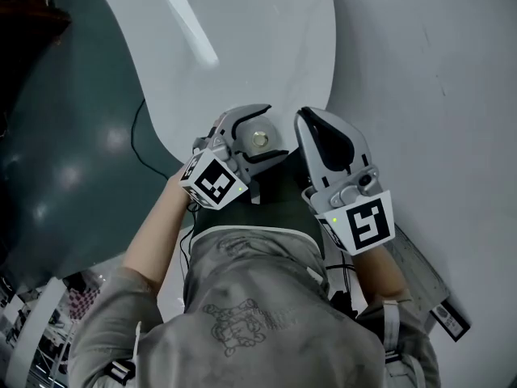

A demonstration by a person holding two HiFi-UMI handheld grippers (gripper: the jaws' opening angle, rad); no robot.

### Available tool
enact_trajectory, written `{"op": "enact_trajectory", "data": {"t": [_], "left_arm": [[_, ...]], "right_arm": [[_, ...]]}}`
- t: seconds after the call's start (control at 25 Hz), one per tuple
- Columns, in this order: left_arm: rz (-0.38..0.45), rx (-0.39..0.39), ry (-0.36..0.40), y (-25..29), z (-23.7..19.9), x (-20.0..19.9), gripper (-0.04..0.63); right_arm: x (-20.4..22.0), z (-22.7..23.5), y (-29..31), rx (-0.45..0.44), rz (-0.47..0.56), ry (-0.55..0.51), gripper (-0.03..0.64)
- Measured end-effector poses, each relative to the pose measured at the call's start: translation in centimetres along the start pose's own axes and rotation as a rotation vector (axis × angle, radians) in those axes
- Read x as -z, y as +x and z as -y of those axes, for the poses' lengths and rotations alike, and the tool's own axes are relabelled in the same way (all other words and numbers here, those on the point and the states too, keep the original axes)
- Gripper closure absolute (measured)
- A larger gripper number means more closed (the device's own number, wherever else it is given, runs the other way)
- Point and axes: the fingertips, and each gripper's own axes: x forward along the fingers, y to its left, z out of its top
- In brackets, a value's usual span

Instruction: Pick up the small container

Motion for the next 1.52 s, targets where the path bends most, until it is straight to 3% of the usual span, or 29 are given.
{"op": "enact_trajectory", "data": {"t": [0.2,0.56,0.84,1.16,1.52], "left_arm": [[-0.025,0.028,0.032,1.0,0.4,1.3,0.238],[-0.021,0.085,-0.001,1.6,0.4,2.0,0.238],[-0.029,0.119,0.051,1.7,0.4,2.0,0.239],[-0.043,0.105,0.055,2.5,-0.2,1.9,0.239],[-0.035,0.023,-0.018,1.5,-3.3,0.0,0.241]], "right_arm": [[1.3,-0.2,0.3,-0.001,0.008,0.007,0.583],[3.8,0.8,-0.1,0.027,-0.024,0.004,0.583],[5.0,1.1,0.5,0.027,-0.037,0.012,0.581],[4.9,0.6,1.6,-0.04,-0.054,0.03,0.581],[3.2,1.2,1.6,-0.06,-0.047,-0.003,0.581]]}}
